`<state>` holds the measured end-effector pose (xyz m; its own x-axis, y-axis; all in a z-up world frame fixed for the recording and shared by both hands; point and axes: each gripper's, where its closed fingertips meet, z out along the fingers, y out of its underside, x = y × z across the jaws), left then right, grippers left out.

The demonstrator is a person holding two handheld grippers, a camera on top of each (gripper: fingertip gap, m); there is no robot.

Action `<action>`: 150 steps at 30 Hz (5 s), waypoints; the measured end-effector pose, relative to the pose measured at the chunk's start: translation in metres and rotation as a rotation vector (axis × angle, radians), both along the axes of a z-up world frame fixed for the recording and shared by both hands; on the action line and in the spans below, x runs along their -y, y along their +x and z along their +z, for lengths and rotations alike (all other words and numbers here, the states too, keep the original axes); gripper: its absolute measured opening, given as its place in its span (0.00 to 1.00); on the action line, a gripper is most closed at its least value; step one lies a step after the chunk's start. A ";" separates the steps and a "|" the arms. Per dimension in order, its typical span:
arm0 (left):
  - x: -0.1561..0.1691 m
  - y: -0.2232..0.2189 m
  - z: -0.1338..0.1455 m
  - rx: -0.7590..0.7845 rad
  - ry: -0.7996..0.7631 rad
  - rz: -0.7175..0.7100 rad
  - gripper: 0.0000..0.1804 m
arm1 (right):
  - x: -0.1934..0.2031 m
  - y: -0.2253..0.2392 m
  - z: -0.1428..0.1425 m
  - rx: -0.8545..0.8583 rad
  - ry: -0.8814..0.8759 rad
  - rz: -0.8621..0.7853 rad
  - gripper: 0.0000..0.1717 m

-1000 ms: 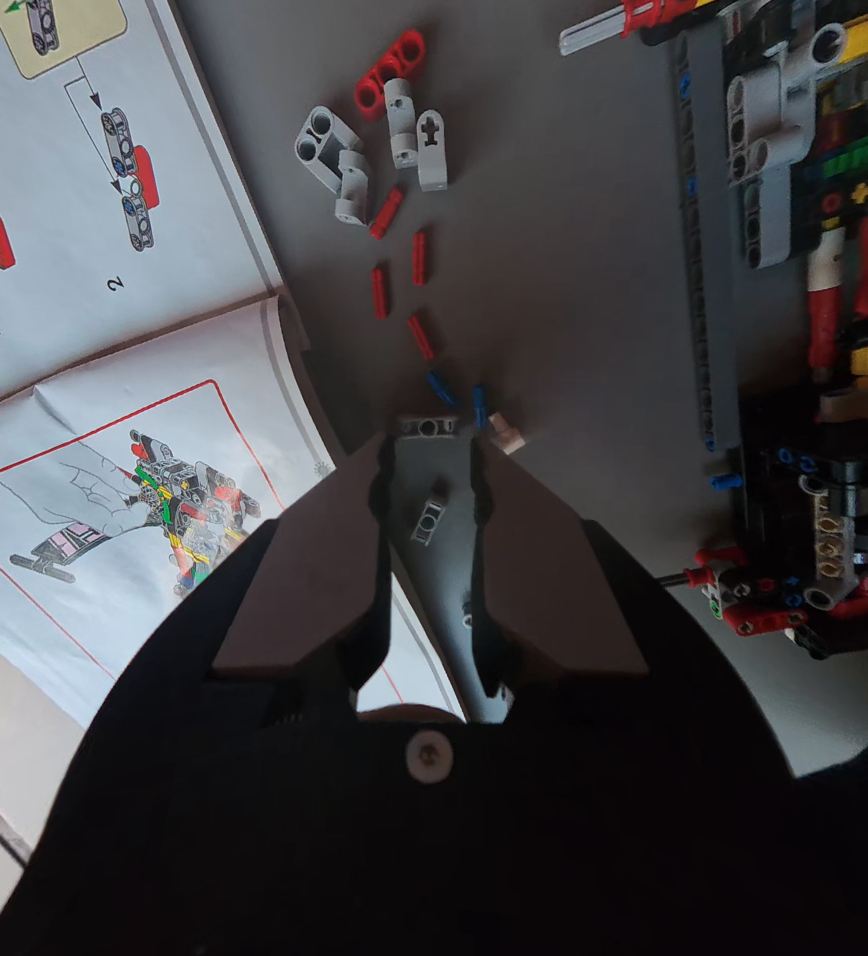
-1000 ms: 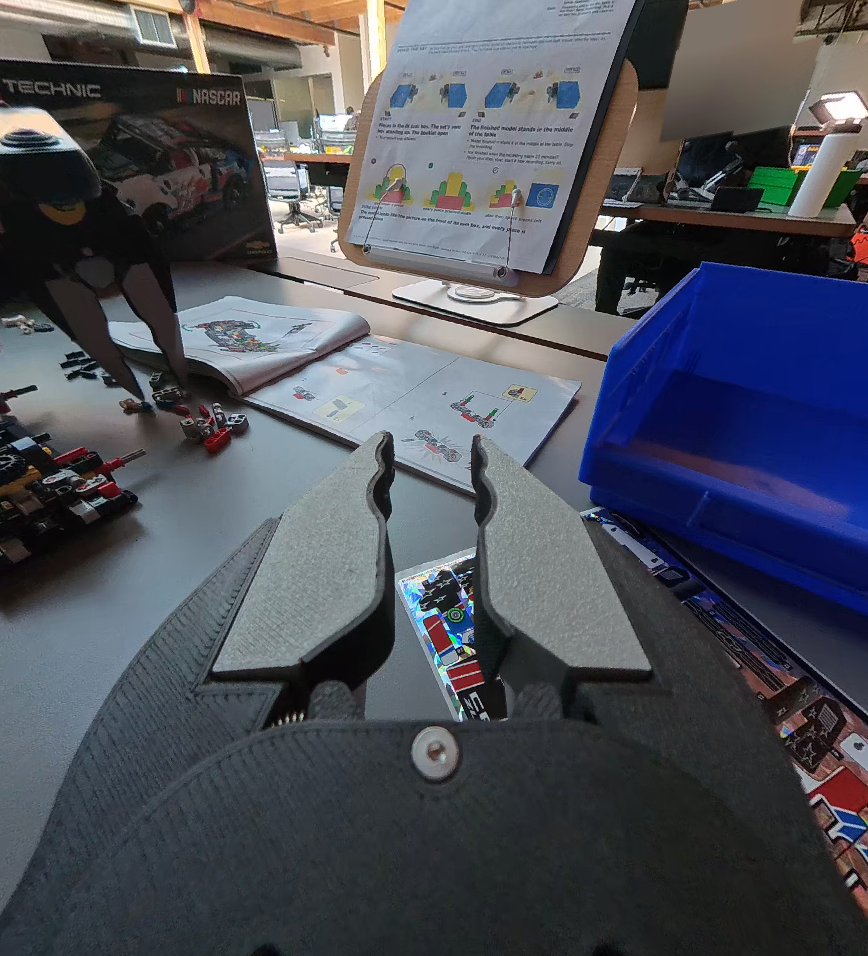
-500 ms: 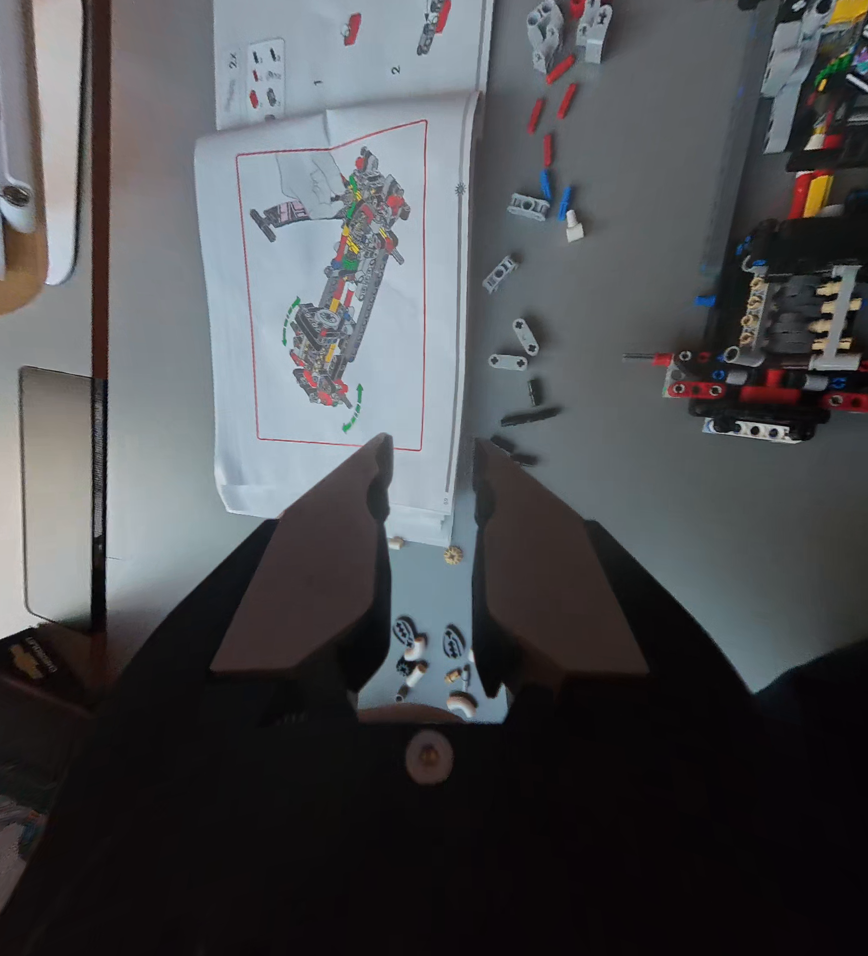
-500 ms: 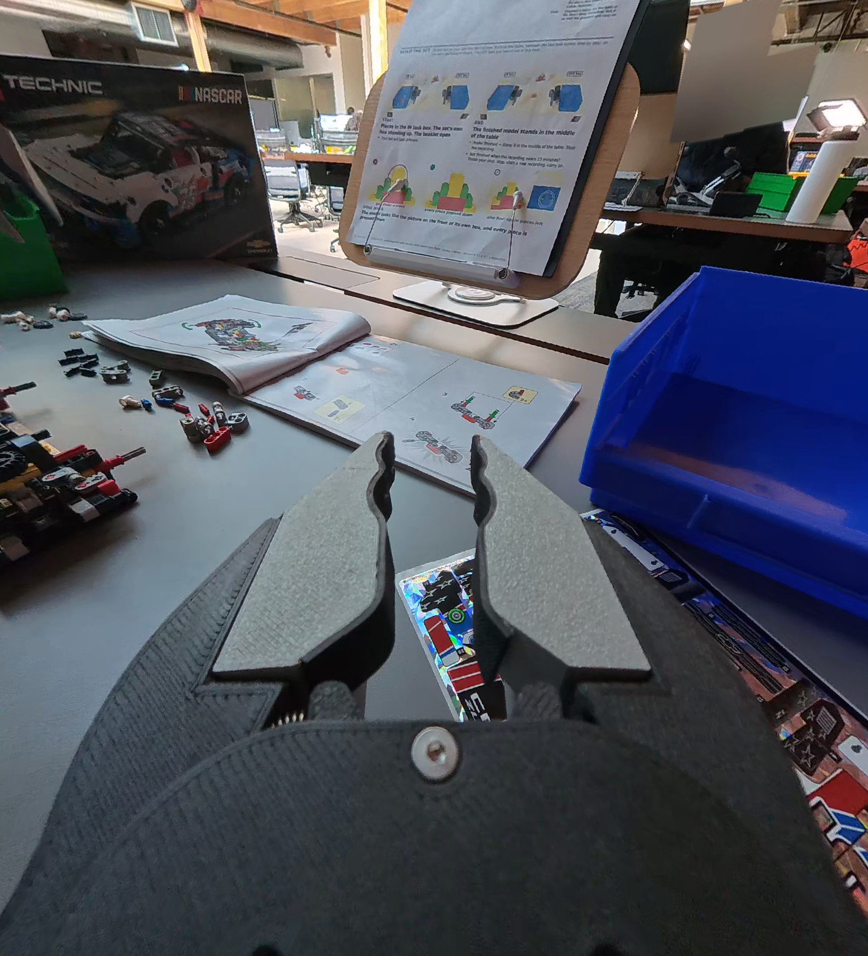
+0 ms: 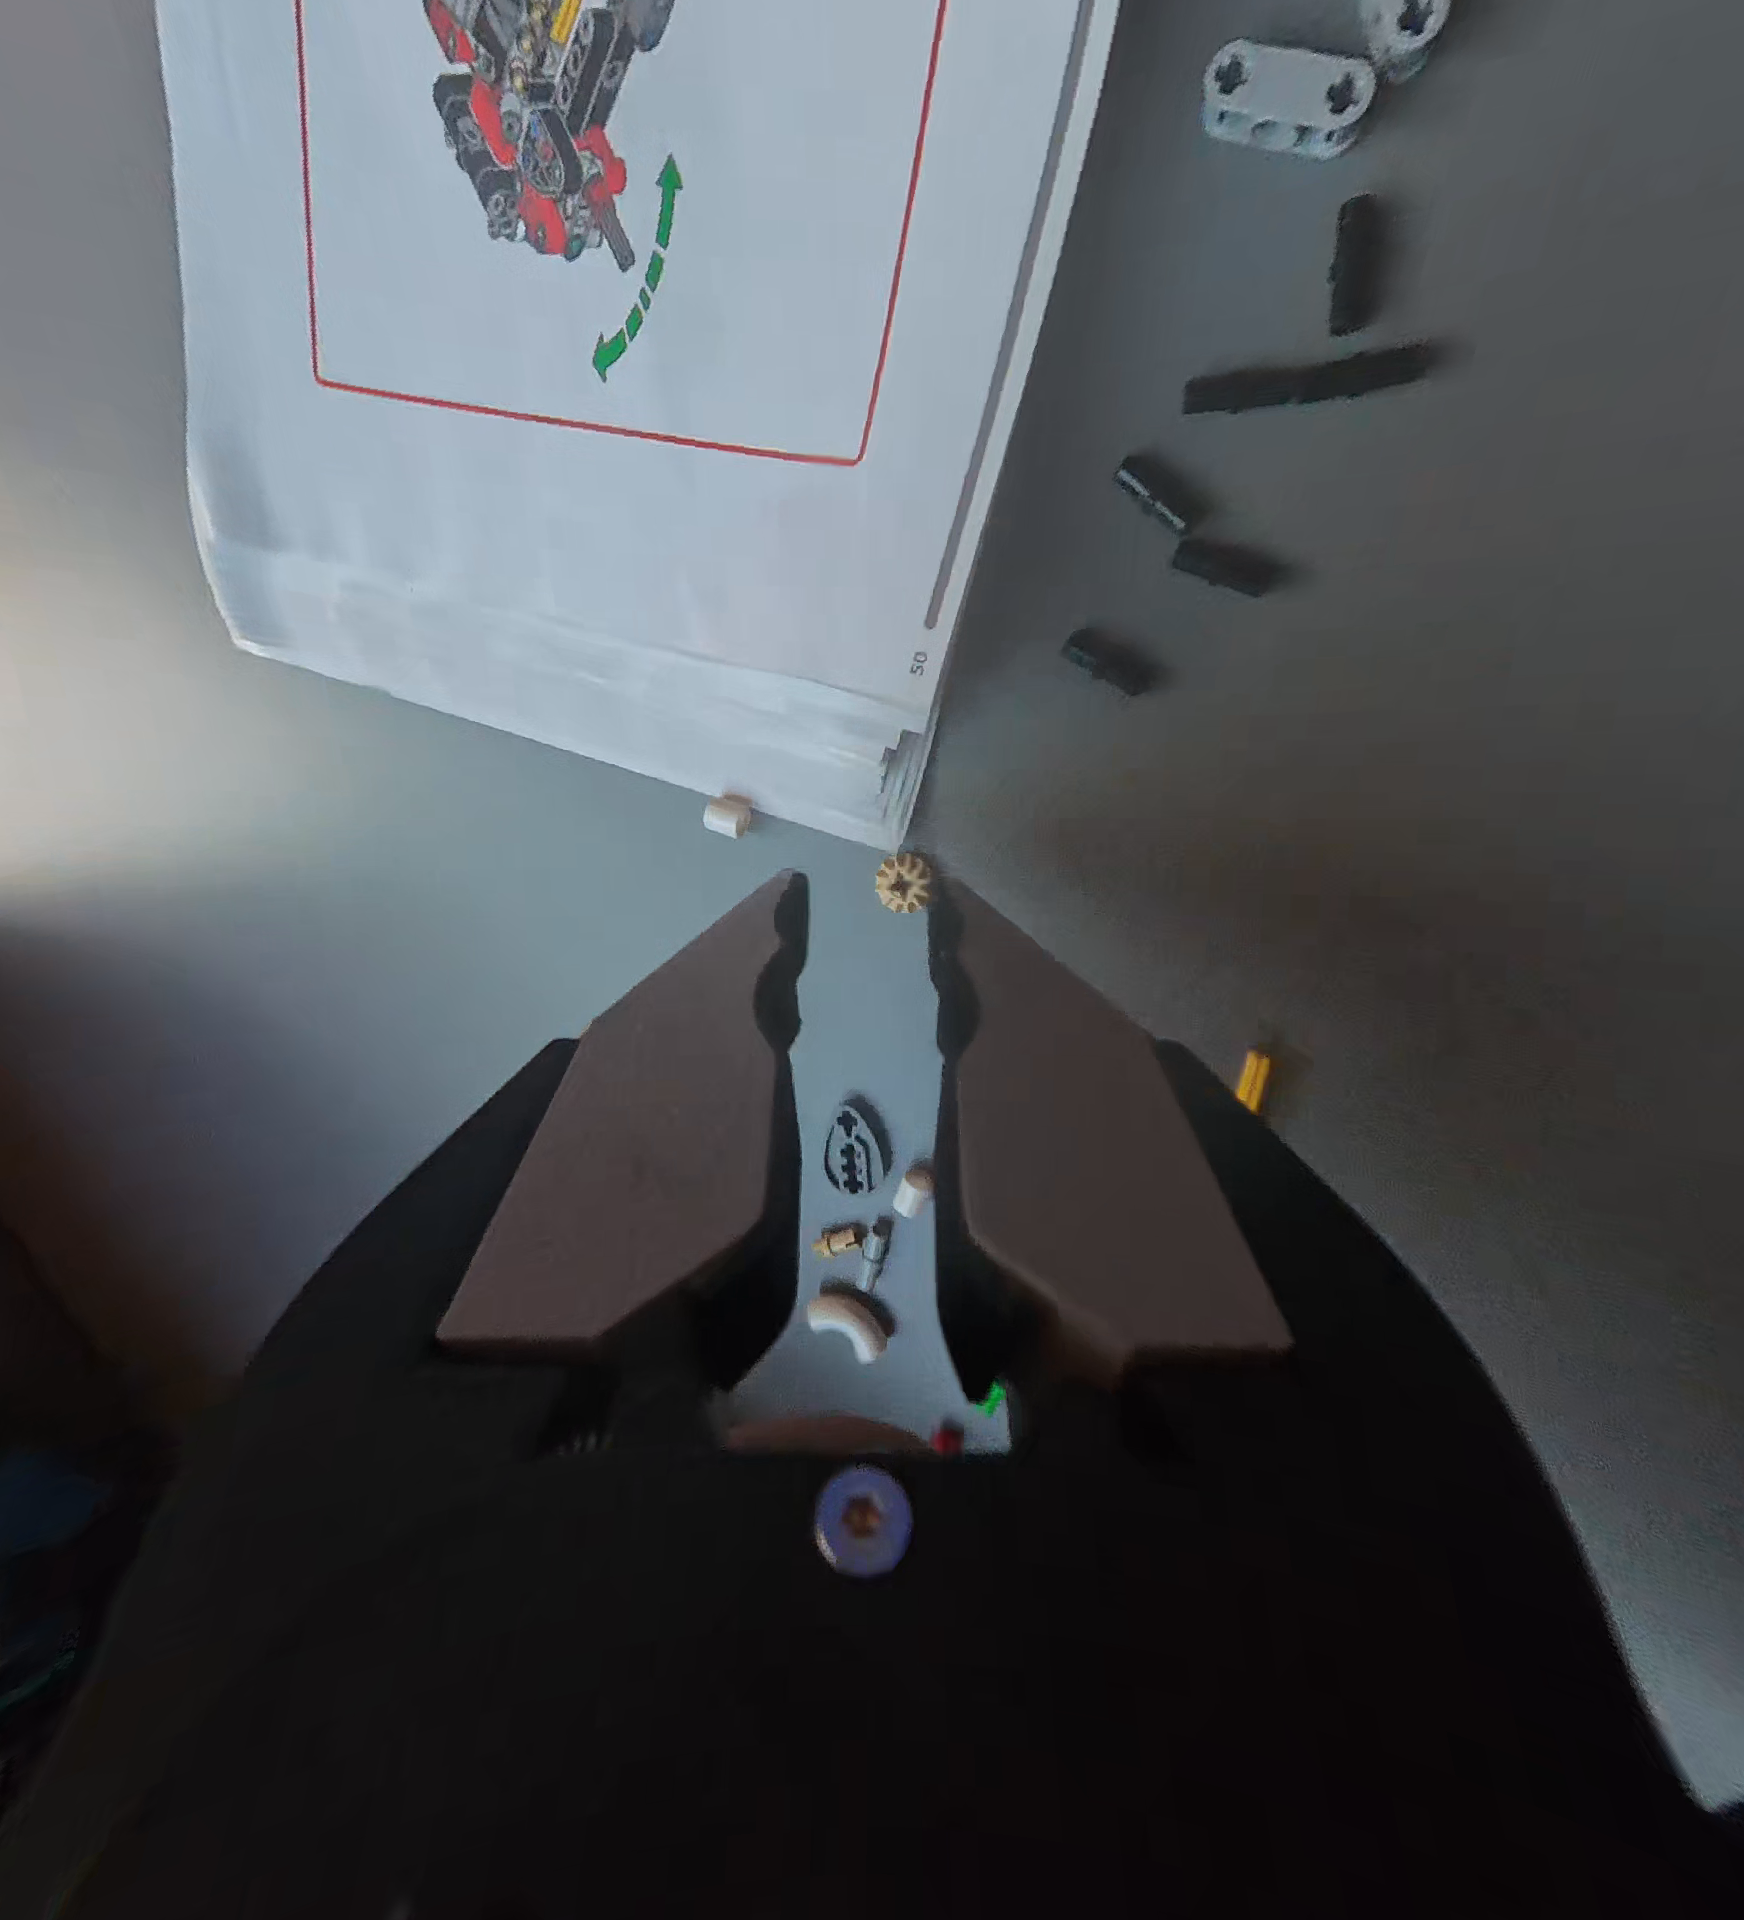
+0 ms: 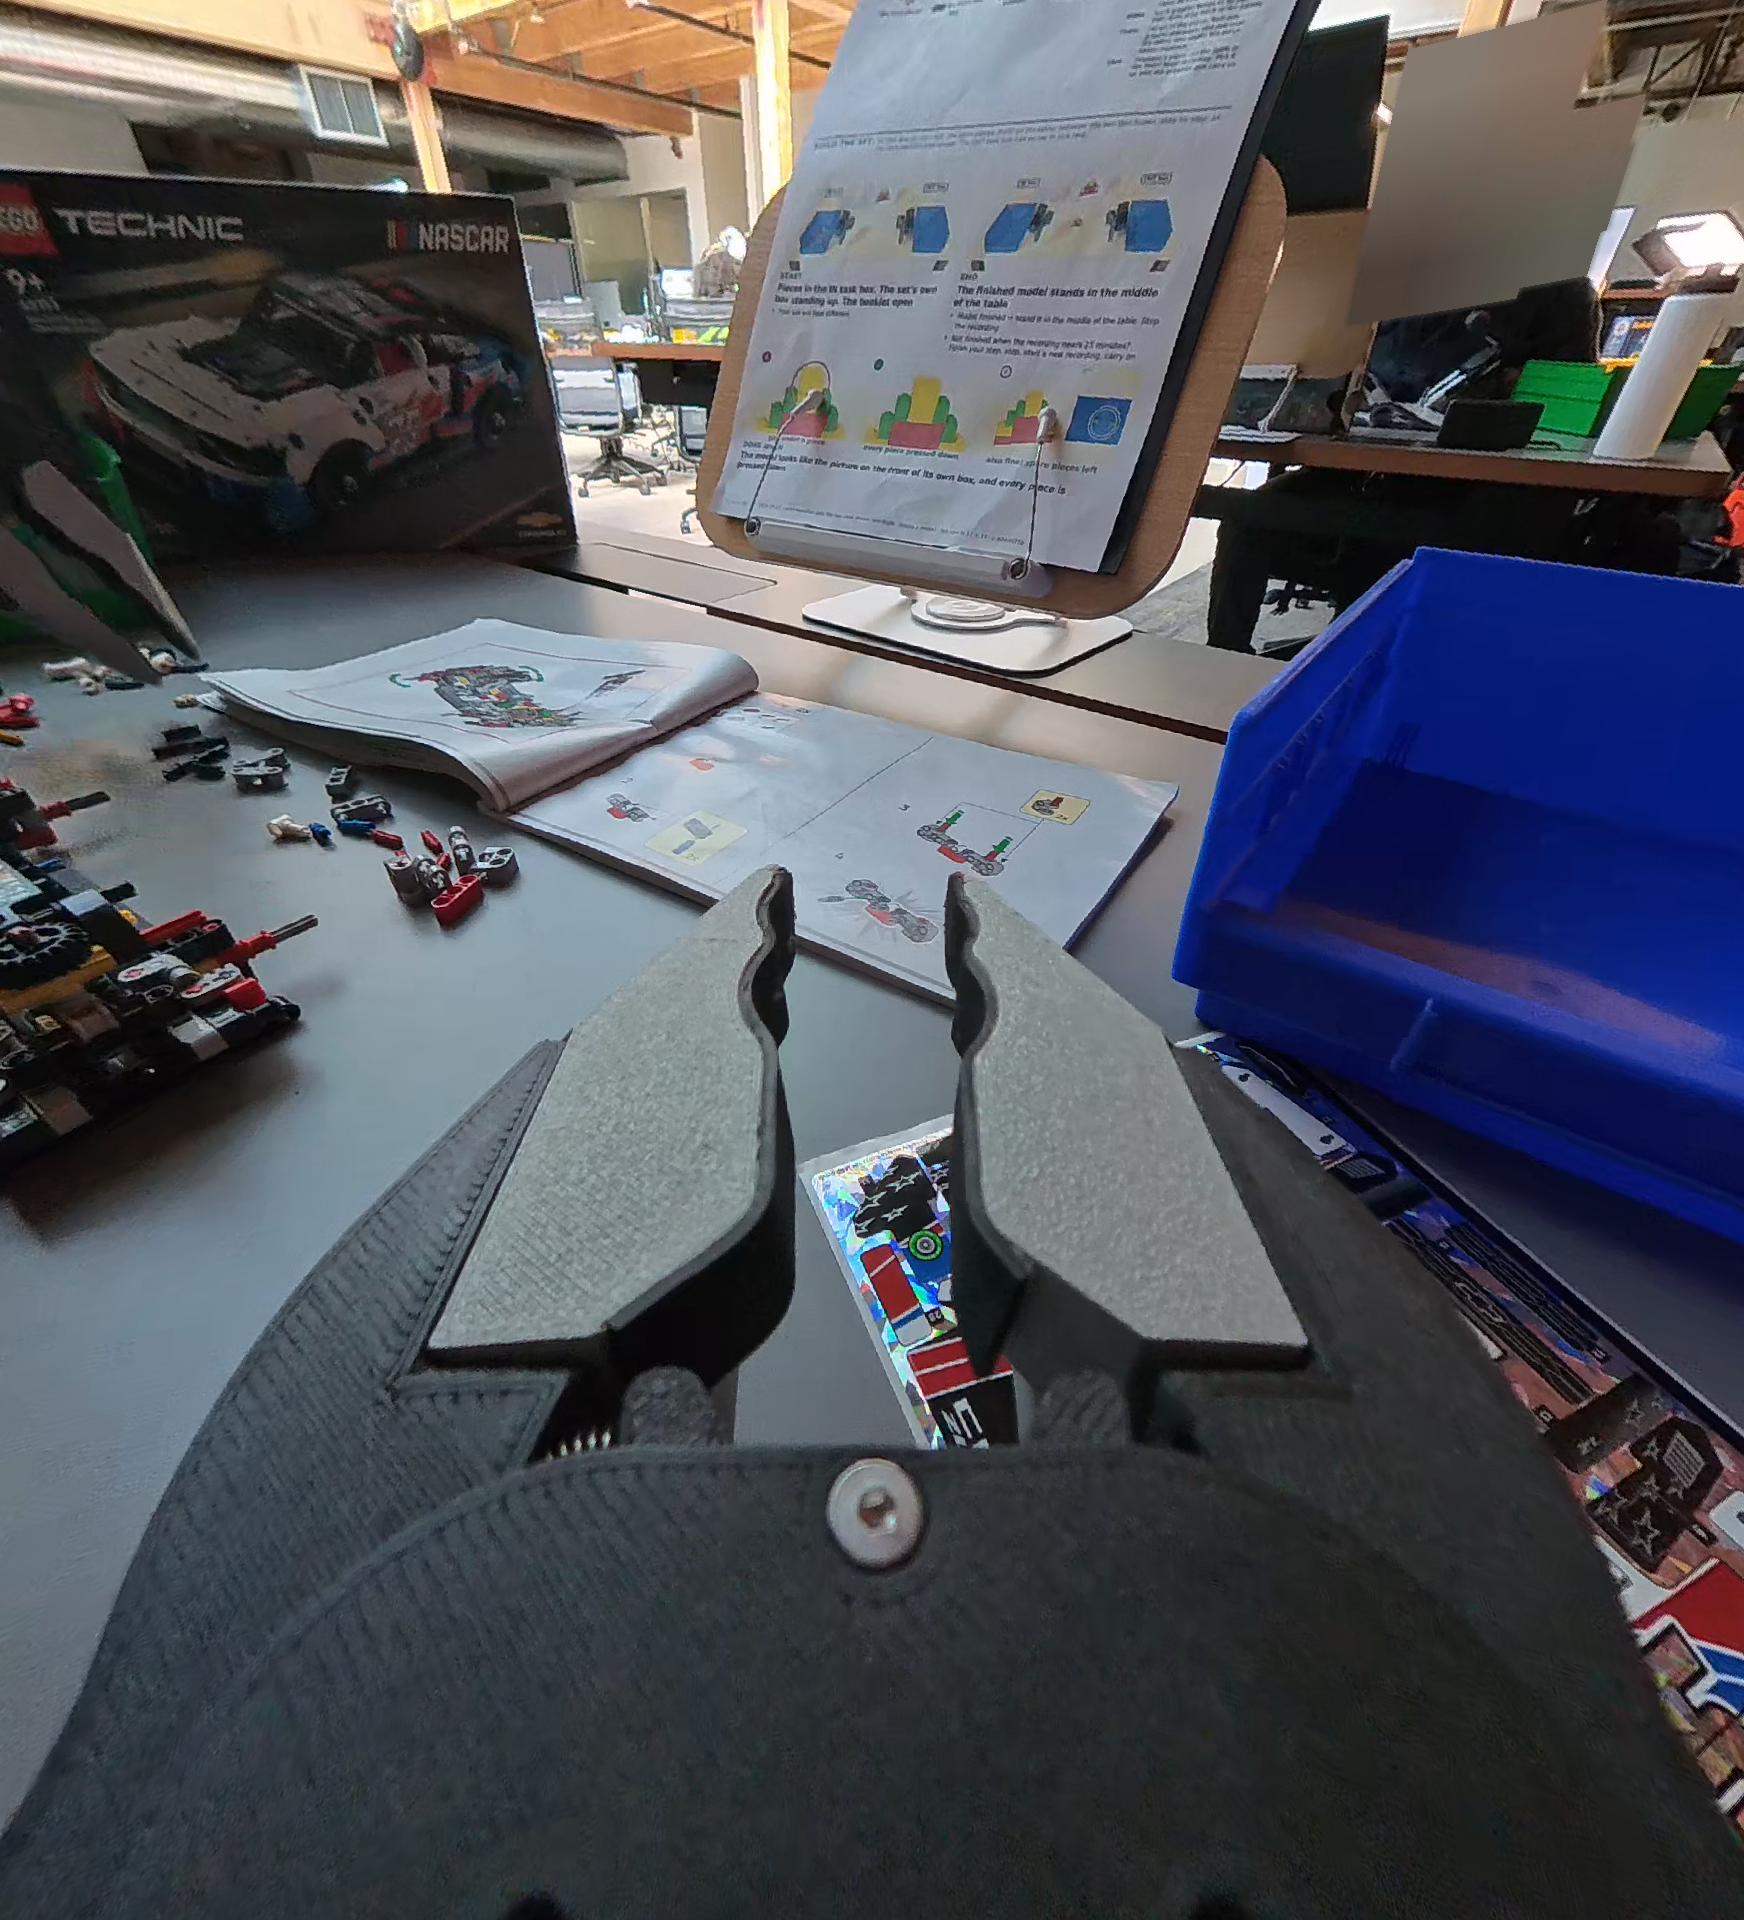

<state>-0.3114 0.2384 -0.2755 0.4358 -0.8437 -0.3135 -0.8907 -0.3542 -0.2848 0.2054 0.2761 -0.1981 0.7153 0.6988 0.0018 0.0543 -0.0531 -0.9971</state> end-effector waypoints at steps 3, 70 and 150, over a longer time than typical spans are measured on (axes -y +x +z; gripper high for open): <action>0.001 0.007 -0.007 0.101 0.013 -0.013 0.10 | 0.000 0.000 0.000 0.000 -0.001 0.003 0.15; 0.077 0.011 -0.014 0.149 -0.141 0.005 0.10 | 0.007 -0.007 0.002 -0.033 -0.012 0.055 0.13; 0.015 0.216 0.055 0.493 0.055 -0.048 0.09 | 0.011 -0.009 0.005 -0.084 -0.038 0.090 0.14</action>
